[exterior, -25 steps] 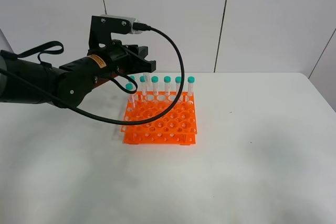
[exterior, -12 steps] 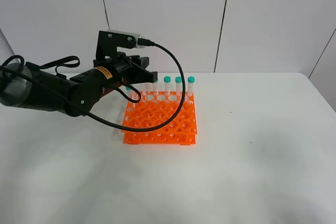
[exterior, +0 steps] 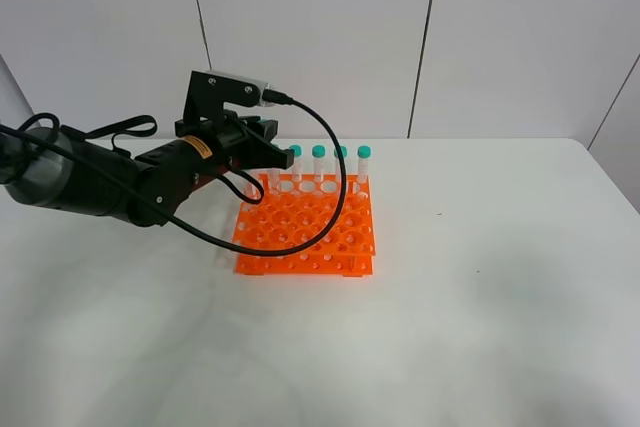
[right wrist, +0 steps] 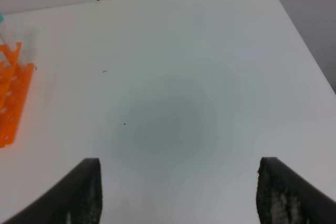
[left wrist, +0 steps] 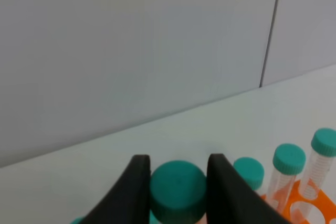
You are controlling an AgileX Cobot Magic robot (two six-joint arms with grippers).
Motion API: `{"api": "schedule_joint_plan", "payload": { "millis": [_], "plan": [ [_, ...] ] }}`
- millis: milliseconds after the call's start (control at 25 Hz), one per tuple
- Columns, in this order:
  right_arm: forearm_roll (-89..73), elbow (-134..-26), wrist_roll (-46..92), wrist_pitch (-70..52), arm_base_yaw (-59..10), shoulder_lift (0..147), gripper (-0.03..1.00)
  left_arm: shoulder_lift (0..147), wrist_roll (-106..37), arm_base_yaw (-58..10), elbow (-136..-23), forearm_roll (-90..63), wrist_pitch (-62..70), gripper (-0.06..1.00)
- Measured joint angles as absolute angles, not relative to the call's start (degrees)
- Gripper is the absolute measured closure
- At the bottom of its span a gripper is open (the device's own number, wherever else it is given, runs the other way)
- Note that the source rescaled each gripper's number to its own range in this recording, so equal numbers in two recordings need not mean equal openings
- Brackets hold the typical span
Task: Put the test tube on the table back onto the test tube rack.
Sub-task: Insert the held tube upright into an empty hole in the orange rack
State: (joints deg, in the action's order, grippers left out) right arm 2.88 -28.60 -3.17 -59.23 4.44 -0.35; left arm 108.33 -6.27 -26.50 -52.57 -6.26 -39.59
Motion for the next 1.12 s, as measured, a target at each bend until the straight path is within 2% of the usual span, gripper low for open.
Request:
{"api": "schedule_joint_plan", "payload": {
  "millis": [1120],
  "plan": [
    [2.88, -28.6, -3.18, -59.23, 4.44, -0.35, 0.17, 110.94, -6.45, -26.42, -52.57, -6.2, -41.26, 0.94]
  ]
}}
